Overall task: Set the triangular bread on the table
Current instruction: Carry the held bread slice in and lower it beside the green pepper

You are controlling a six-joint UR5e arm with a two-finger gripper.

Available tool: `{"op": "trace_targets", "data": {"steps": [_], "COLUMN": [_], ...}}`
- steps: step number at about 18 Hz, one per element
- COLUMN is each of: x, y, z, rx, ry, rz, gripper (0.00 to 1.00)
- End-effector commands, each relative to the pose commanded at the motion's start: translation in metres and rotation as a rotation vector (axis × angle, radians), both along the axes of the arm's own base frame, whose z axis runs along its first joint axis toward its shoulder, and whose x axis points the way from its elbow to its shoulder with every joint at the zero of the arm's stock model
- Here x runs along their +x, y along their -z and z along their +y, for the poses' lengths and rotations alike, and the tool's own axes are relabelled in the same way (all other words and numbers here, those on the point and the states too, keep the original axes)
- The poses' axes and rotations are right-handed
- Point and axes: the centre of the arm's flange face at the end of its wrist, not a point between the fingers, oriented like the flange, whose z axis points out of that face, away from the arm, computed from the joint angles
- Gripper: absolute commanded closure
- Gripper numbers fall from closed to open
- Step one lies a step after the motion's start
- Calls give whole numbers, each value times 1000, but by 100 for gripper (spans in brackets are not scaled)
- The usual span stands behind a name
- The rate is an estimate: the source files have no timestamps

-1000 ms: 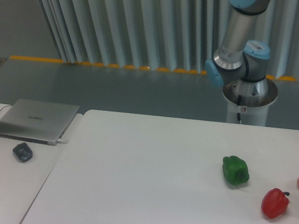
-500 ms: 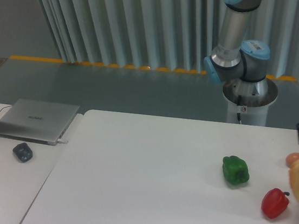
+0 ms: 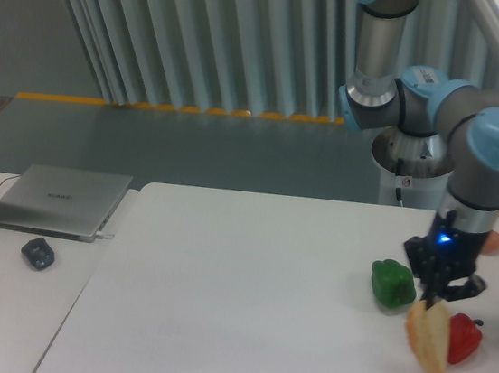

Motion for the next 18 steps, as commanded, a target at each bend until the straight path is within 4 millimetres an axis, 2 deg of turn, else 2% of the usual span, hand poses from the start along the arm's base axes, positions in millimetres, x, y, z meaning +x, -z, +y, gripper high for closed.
{"op": "trace_targets", "data": {"steps": [1, 2, 4, 5, 7, 10, 18], "x": [1, 1, -2, -1, 10, 8, 6], "y": [4, 6, 14, 19, 25, 35, 21], "z": [-1, -1, -1, -1, 6, 3, 5], "rx": [-4, -8, -36, -88, -155, -230, -190], "ry": [4, 8, 11, 22, 85, 125, 94], "rz": [-3, -2, 17, 62, 131, 183, 184], "gripper": [100, 95, 36, 0, 0, 0, 0]}}
